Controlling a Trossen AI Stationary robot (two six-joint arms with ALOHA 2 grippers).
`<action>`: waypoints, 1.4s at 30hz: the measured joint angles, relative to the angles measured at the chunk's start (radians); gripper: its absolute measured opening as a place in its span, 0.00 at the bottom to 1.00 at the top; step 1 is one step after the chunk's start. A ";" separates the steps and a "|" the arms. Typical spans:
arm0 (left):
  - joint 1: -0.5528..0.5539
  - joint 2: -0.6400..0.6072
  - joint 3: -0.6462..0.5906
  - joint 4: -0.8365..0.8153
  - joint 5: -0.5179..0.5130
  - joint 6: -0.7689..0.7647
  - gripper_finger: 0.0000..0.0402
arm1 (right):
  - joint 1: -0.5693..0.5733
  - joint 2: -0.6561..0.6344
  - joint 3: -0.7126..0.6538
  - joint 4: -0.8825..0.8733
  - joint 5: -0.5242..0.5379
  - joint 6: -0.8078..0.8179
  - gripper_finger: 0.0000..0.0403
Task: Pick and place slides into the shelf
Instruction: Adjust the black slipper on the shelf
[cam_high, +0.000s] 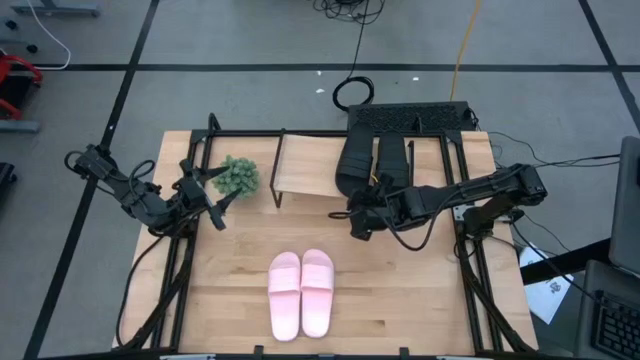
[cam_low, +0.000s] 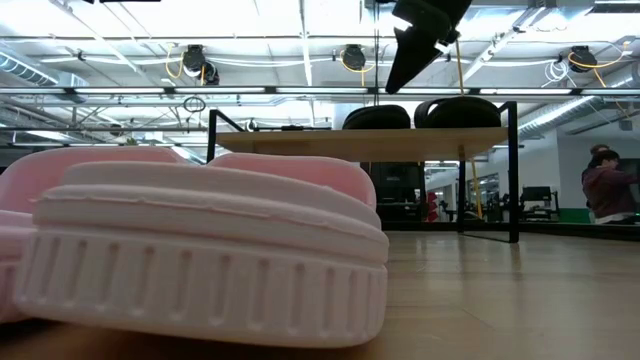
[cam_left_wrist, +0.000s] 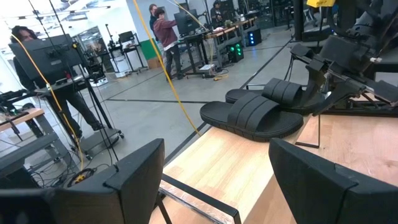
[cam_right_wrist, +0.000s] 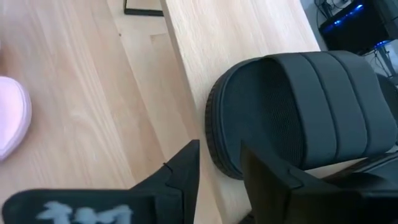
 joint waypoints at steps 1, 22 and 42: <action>0.000 0.000 0.000 0.000 0.000 0.000 0.73 | 0.000 0.000 0.000 0.005 -0.002 0.005 0.26; 0.000 0.000 0.000 0.000 0.000 0.000 0.73 | 0.067 -0.054 0.002 0.146 0.060 -0.174 0.21; 0.000 0.002 0.000 0.004 -0.002 0.000 0.73 | 0.090 0.035 0.001 -0.015 0.292 -0.151 0.01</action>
